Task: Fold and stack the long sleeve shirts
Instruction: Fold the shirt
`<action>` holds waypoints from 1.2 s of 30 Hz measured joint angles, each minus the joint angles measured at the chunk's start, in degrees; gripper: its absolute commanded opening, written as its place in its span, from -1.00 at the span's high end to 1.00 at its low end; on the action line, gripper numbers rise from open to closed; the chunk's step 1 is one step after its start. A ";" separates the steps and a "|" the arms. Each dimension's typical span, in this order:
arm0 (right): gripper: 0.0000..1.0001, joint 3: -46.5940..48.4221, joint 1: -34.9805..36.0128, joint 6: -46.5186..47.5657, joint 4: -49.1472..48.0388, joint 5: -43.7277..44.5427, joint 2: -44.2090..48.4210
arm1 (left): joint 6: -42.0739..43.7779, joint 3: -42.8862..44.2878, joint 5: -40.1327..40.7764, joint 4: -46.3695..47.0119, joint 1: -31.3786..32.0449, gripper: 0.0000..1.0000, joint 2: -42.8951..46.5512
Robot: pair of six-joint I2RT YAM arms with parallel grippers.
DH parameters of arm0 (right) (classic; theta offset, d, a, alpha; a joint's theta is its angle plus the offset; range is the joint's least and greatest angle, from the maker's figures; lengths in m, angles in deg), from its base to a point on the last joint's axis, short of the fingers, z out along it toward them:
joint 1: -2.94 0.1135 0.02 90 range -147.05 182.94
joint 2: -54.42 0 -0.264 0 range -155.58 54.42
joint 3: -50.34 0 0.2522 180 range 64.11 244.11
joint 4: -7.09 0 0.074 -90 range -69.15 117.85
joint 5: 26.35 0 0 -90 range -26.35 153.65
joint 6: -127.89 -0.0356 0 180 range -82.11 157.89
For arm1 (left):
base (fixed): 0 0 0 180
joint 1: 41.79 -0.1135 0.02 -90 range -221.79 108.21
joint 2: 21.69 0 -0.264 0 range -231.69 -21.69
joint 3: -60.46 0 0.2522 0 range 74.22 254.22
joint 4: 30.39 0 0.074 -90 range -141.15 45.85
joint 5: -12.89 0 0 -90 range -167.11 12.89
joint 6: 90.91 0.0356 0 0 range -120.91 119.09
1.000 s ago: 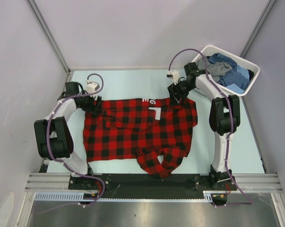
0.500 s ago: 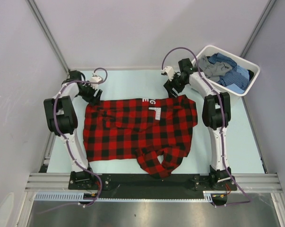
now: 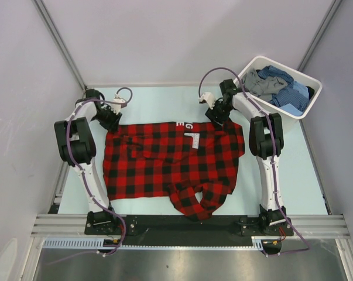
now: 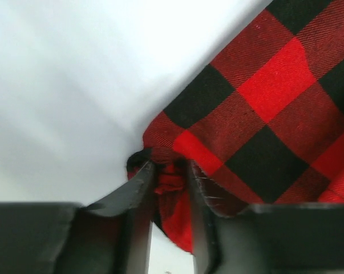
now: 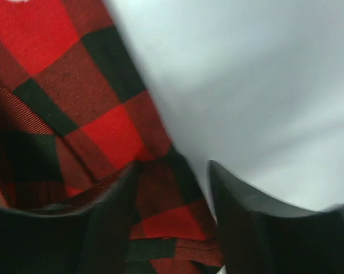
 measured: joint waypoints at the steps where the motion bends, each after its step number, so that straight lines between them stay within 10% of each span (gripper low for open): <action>1: 0.05 -0.33 0.00 0.37 0.35 0.00 0.00 | 0.00 0.79 -0.31 -0.37 -0.15 0.53 -0.46; 8: 1.00 -0.94 0.00 1.27 1.07 0.26 0.00 | -1.92 4.79 -2.95 -2.21 -0.81 1.00 -1.99; 15: 1.00 -0.94 0.13 -2.67 -4.15 2.40 0.00 | -4.76 6.91 -3.74 -1.20 -1.03 1.00 -2.14; 19: 1.00 -0.83 0.17 -3.58 -6.69 3.19 0.00 | -3.80 9.42 -4.70 -2.47 -1.44 0.08 -2.67; 22: 1.00 -0.74 0.17 -3.48 -6.58 3.17 0.00 | -2.78 14.58 -6.21 -5.53 -1.75 -0.16 -4.55; 36: 1.00 -0.74 0.61 -2.19 -6.19 3.19 0.00 | -6.25 19.61 -4.28 -4.13 -0.94 -0.15 -12.17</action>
